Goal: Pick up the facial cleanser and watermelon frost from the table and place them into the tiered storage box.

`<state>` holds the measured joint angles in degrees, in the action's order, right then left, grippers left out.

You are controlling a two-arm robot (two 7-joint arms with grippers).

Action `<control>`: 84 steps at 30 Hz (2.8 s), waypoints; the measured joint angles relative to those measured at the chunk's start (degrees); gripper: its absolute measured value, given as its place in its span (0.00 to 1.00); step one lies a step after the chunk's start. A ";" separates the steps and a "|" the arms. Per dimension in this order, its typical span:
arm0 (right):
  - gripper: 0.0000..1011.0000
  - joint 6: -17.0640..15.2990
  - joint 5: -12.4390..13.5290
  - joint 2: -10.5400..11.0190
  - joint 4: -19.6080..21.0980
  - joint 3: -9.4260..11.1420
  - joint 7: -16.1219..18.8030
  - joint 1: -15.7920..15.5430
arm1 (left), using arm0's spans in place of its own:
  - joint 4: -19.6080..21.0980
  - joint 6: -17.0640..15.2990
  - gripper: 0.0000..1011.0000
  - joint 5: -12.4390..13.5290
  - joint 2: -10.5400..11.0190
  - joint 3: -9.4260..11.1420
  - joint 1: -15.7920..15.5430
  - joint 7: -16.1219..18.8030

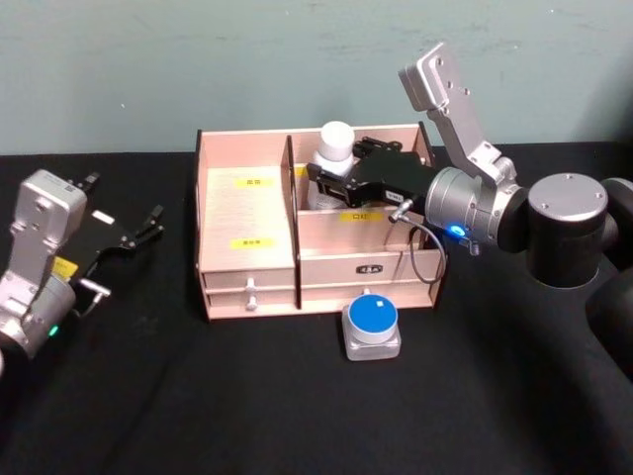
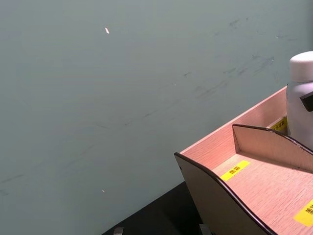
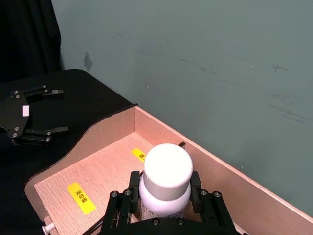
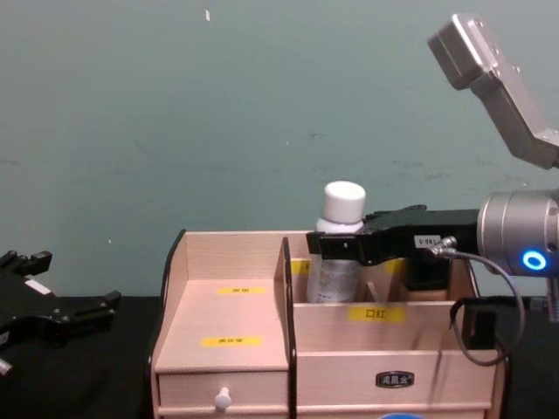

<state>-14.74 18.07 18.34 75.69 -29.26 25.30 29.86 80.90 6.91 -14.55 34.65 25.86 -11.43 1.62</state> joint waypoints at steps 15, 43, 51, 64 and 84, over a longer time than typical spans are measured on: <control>0.82 -0.09 0.14 0.11 0.24 0.07 -0.04 -0.07 | 0.00 0.00 0.99 0.00 0.00 0.00 0.00 0.00; 0.99 -5.78 4.29 10.06 23.42 6.06 -2.00 -12.42 | 0.00 0.00 0.99 0.00 0.00 0.00 0.00 0.00; 0.99 -8.64 7.66 17.35 35.12 10.35 -3.85 -24.07 | 0.00 0.00 0.99 0.00 0.00 0.00 0.00 0.00; 0.99 -9.41 9.18 22.76 41.36 12.60 -6.63 -36.65 | 0.00 0.00 0.99 0.00 0.00 0.00 0.00 0.00; 0.99 -12.78 1.22 17.23 34.83 6.80 -9.22 -33.75 | 0.00 0.00 0.99 0.00 0.00 0.00 0.00 0.00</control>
<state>-27.52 19.29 35.57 110.52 -22.46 16.08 -3.90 80.90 6.91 -14.55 34.65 25.86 -11.43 1.62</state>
